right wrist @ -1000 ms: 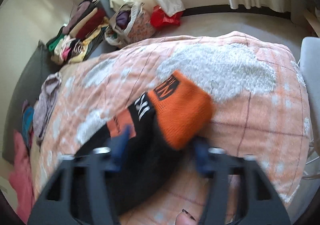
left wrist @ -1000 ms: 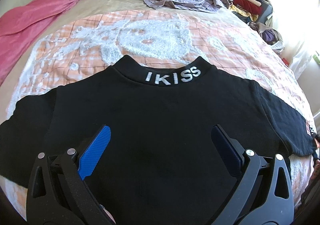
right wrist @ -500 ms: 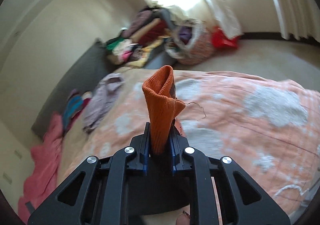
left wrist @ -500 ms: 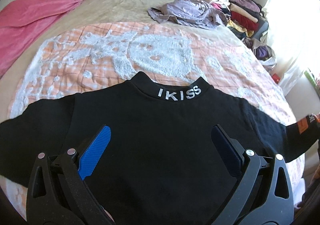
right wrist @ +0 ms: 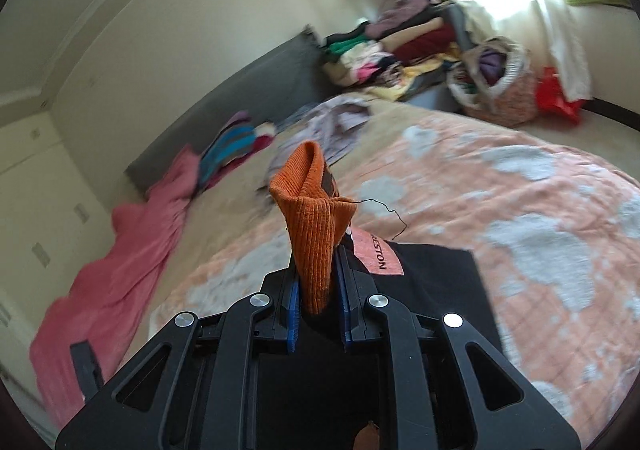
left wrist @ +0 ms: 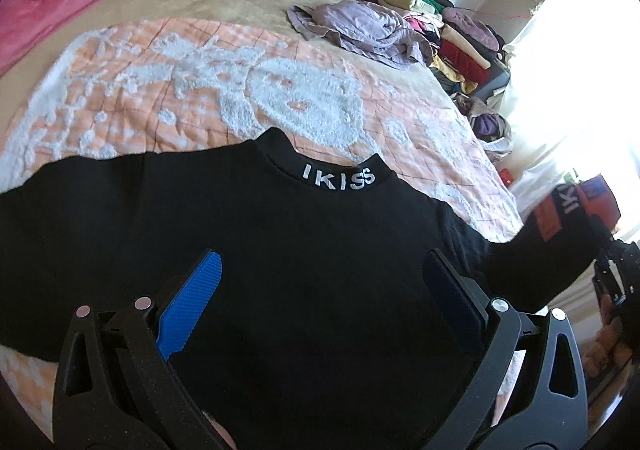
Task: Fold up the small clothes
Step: 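Lift the cuff with the right tool and fold the sleeve across the body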
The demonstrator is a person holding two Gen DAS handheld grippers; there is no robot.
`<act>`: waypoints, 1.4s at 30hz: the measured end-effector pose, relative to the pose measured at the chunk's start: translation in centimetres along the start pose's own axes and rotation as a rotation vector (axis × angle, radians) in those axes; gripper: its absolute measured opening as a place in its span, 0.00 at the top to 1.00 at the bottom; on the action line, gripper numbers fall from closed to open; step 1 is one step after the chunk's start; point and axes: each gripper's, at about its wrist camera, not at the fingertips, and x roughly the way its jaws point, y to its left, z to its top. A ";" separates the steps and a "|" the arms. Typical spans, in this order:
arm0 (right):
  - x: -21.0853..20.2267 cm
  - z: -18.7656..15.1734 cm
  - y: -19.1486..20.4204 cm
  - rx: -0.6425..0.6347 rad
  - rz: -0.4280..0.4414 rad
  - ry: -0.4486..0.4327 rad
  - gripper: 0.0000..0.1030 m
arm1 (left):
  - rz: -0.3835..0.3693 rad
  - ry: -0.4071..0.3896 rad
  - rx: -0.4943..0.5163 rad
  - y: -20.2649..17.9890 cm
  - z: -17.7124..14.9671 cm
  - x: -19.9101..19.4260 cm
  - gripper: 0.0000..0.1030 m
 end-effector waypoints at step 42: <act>5.1 -10.6 6.3 -0.127 0.063 0.267 0.56 | -0.115 0.199 -0.090 2.9 -3.5 4.0 0.92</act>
